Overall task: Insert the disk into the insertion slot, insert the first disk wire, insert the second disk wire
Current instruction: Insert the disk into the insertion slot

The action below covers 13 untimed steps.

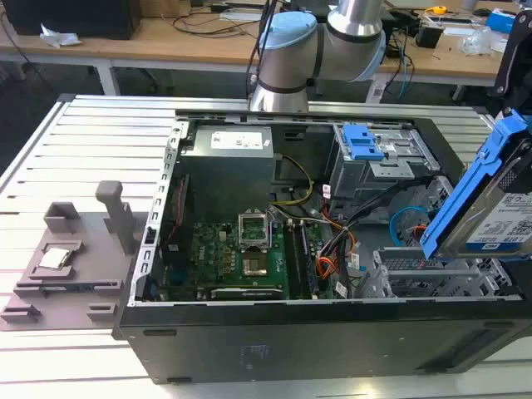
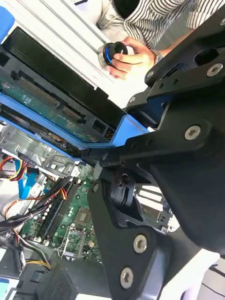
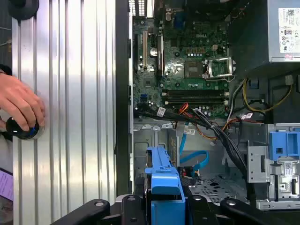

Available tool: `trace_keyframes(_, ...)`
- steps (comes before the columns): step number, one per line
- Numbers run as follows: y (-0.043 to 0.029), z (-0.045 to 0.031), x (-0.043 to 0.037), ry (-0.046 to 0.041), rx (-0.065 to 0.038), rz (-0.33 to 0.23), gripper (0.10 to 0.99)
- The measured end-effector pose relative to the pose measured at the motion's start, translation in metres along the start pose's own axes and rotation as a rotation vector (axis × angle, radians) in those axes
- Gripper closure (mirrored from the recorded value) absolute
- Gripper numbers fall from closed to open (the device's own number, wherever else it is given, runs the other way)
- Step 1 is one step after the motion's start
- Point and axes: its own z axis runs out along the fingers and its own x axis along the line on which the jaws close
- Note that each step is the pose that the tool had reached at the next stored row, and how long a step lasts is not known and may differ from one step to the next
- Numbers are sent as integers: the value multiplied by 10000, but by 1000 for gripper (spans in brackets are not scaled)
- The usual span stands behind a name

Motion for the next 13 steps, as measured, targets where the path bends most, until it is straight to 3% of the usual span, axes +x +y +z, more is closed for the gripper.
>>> trace_keyframes(1,10,3,1,-1,0,3,718)
trace_keyframes(3,136,20,2,5,0,0,718)
trace_keyframes(4,162,28,3,3,0,1,718)
trace_keyframes(13,240,103,4,4,0,0,718)
